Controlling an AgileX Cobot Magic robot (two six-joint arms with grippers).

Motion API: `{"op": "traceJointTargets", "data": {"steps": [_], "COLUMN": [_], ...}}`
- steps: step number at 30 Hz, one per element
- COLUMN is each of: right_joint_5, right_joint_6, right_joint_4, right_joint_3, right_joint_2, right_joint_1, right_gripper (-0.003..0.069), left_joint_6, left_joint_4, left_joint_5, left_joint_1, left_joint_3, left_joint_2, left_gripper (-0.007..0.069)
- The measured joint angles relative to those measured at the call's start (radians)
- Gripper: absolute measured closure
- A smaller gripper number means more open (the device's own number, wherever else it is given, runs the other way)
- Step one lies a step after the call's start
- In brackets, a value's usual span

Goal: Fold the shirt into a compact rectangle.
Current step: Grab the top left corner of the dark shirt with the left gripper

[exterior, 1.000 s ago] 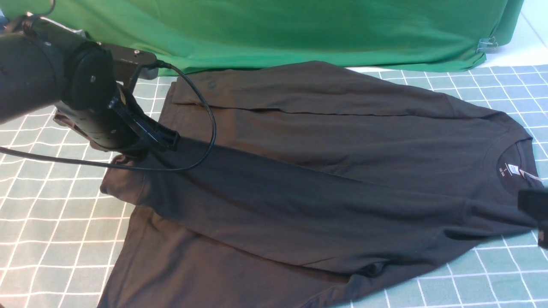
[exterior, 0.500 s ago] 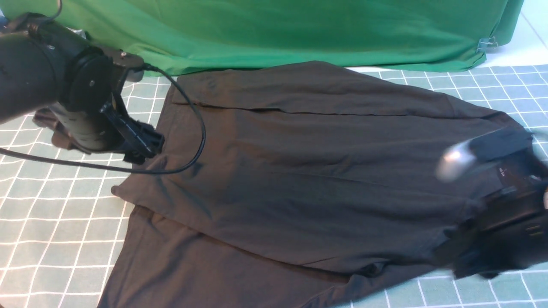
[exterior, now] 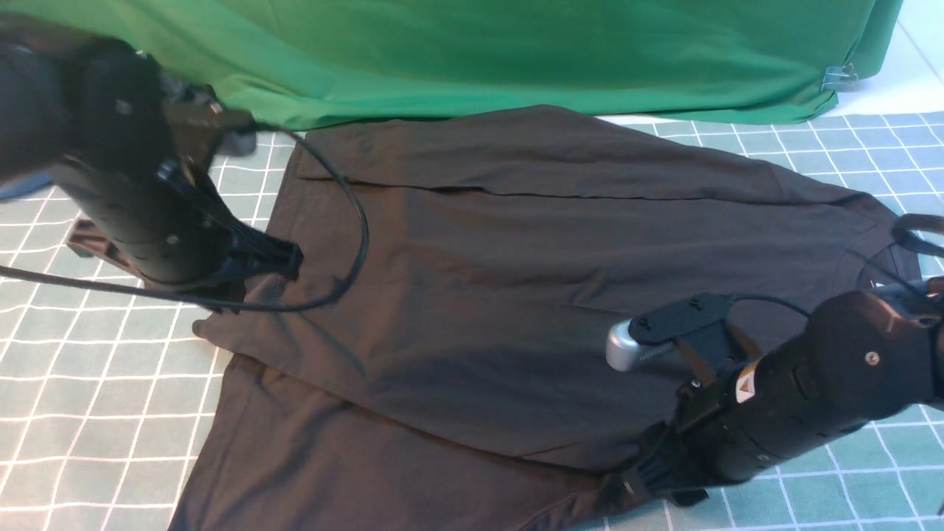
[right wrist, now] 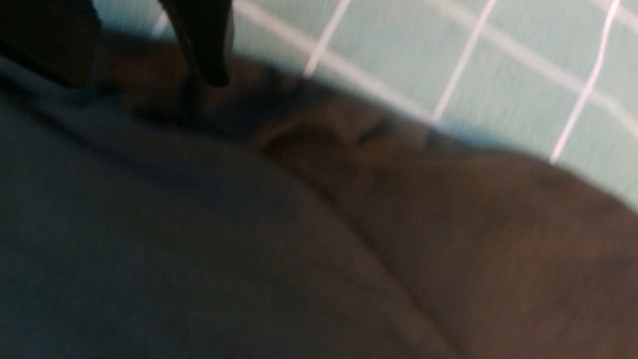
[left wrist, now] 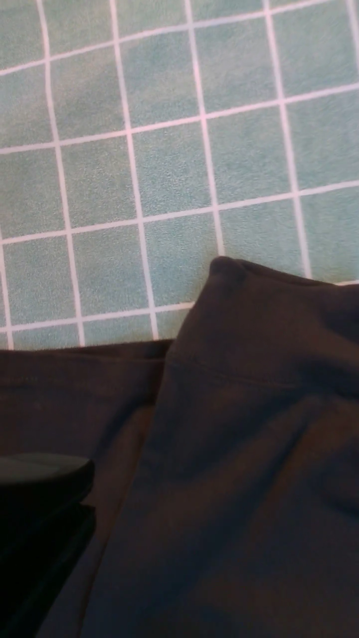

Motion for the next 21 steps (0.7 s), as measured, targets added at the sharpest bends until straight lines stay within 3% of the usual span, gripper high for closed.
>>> {"op": "traceJointTargets", "data": {"steps": [6, 13, 15, 18, 21], "right_joint_5": [-0.104, -0.156, -0.161, -0.165, -0.143], "right_joint_6": [0.001, 0.002, 0.002, -0.027, -0.034], "right_joint_4": [-0.005, -0.03, -0.042, -0.055, -0.055], "right_joint_3": [0.0, 0.0, 0.0, -0.001, -0.001], "right_joint_2": [0.041, 0.072, 0.078, 0.082, 0.075], "right_joint_1": [0.0, 0.0, 0.0, 0.0, 0.0], "right_gripper": [0.0313, 0.0323, 0.0366, 0.054, 0.061], "left_joint_6": [0.001, 0.004, 0.005, 0.005, 0.008], "left_joint_4": [0.0, 0.0, 0.0, -0.003, -0.006], "left_joint_5": [0.001, 0.002, 0.002, 0.002, 0.002], "left_joint_1": [0.0, 0.0, 0.0, 0.0, 0.0], "left_joint_3": [0.0, 0.0, 0.0, 0.0, 0.0], "left_joint_2": [-0.126, -0.186, -0.186, -0.187, -0.187], "left_gripper": [0.0615, 0.0615, 0.0615, 0.0615, 0.0614]}}
